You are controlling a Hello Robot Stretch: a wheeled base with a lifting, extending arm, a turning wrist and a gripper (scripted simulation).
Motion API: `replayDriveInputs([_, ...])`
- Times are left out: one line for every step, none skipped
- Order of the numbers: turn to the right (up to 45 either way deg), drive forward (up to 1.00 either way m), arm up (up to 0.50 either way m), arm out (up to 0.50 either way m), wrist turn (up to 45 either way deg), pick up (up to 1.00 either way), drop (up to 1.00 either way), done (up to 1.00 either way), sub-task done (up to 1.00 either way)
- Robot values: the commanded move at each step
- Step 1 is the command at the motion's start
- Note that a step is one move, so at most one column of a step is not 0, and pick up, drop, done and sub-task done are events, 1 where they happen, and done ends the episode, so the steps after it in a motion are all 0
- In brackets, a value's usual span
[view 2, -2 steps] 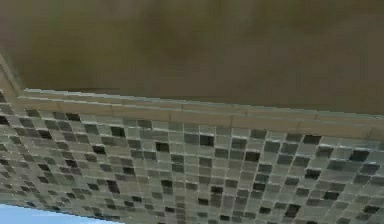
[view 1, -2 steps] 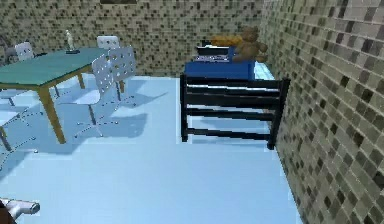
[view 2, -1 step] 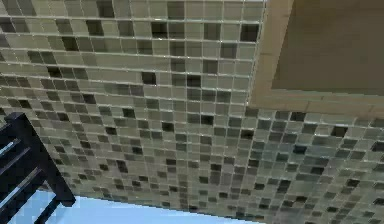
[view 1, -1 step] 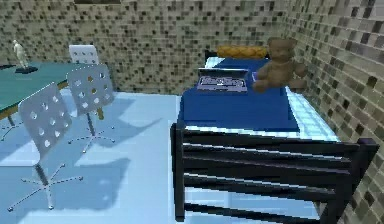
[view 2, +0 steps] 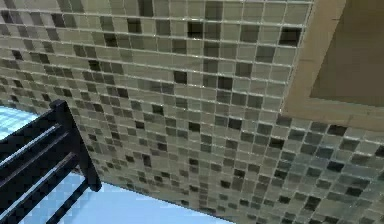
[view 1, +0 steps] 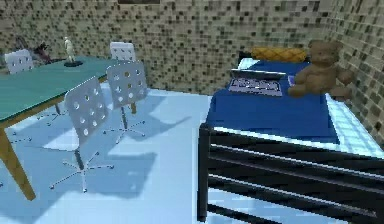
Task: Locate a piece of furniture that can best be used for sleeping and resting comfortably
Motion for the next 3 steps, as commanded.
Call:
replayDriveInputs([0.0, 0.10, 0.00, 0.00, 0.0, 0.00, 0.00, 0.00, 0.00])
replayDriveInputs([24.0, 0.00, 0.00, 0.00, 0.0, 0.00, 0.00, 0.00, 0.00])
replayDriveInputs([0.0, 0.00, 0.00, 0.00, 0.0, 0.00, 0.00, 1.00, 0.00])
